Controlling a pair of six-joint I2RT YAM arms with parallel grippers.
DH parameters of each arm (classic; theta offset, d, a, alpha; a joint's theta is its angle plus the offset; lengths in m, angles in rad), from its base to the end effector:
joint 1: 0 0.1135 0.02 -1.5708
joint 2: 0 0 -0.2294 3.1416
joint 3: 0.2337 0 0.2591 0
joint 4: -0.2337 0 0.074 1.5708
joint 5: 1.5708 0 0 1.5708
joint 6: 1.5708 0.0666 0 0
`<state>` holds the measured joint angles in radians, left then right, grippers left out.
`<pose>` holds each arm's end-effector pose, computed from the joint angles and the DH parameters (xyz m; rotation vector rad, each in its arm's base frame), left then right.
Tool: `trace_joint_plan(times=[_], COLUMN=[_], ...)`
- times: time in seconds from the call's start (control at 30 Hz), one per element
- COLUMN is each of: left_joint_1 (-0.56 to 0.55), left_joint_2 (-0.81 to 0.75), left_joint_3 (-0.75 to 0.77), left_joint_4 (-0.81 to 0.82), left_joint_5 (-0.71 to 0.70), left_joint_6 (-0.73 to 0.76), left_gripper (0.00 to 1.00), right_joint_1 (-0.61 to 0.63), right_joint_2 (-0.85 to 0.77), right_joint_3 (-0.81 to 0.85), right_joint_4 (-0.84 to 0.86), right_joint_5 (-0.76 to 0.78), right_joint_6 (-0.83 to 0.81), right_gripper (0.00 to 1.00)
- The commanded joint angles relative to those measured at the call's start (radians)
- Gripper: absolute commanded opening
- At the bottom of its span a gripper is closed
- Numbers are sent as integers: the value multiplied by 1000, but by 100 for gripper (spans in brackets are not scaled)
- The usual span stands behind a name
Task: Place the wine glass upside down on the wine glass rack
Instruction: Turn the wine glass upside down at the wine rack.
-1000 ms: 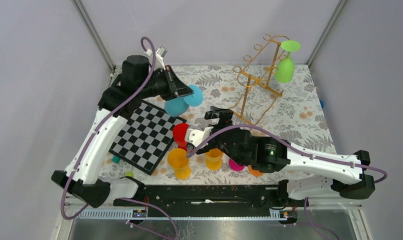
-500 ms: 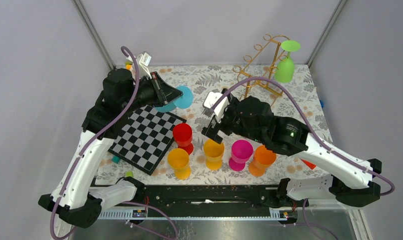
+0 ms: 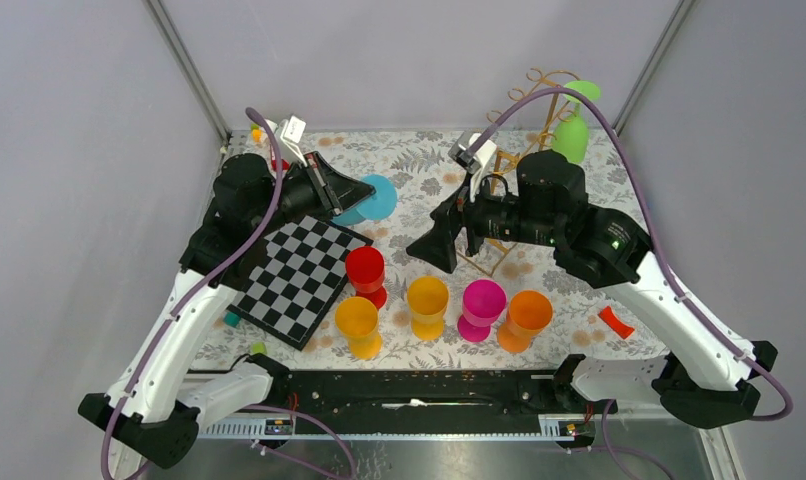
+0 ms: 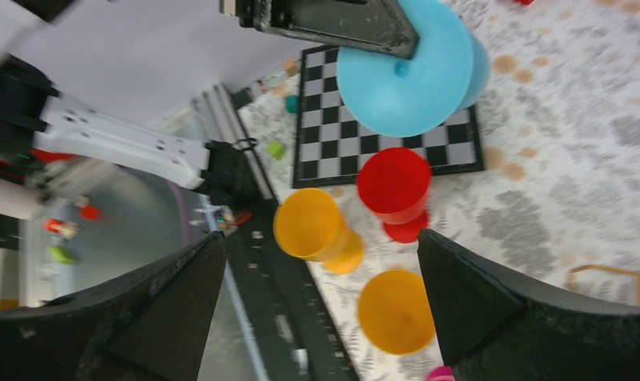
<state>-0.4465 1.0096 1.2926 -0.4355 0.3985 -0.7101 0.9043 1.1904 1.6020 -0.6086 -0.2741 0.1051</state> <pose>0.2206 -0.1343 0.4151 0.0741 1.8633 -1.1724 0.1572 0.2291 0.4553 -0.9142 1.6258 0.9587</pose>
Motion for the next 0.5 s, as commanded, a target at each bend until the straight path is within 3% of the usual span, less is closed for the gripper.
trace_joint_plan(times=[0.0, 0.3, 0.47], left_joint_1=[3, 3, 3], left_joint_2=[10, 52, 38], left_joint_3=[-23, -8, 22], left_joint_4=[190, 302, 331], left_joint_5=[88, 297, 340], left_joint_6=[-80, -118, -139], left_gripper=[0, 0, 0], right_joint_1=[-38, -43, -42], right_joint_2=[-34, -188, -192], right_joint_3=[30, -220, -211], right_joint_4=[4, 252, 288], right_joint_5=[-147, -45, 4], right_joint_6=[267, 671, 776], right_gripper=[96, 85, 82])
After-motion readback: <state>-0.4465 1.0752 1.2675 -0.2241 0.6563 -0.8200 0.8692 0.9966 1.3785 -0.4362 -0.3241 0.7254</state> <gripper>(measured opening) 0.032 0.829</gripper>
